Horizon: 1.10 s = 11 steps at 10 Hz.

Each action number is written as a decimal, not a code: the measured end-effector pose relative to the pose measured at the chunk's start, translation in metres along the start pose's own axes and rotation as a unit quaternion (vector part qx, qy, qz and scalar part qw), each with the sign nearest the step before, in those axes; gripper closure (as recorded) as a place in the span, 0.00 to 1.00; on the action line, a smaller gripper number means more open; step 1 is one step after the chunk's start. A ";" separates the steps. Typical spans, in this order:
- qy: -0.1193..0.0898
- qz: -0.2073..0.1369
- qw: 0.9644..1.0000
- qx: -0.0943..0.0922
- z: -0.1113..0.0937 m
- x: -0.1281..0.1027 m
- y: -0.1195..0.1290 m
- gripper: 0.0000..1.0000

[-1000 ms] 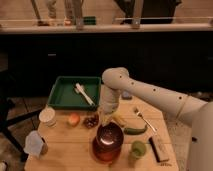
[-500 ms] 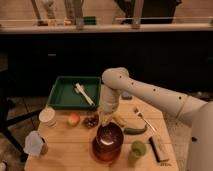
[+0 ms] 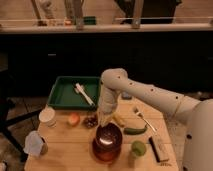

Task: Stack bowls on top of each other

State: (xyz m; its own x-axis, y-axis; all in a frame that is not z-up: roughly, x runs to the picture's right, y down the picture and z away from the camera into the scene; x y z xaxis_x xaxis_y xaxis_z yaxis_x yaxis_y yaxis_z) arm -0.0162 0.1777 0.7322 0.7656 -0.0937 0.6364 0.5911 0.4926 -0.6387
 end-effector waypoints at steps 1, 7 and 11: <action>0.002 0.003 1.000 -0.003 0.002 -0.001 0.001 1.00; 0.031 0.016 0.999 -0.031 0.023 -0.011 0.005 1.00; 0.030 0.020 0.999 -0.036 0.028 -0.009 0.006 0.89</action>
State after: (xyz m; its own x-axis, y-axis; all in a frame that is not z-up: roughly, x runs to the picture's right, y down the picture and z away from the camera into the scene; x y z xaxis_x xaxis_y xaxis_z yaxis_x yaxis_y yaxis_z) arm -0.0264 0.2060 0.7345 0.8015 -0.1281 0.5841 0.5749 0.4339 -0.6937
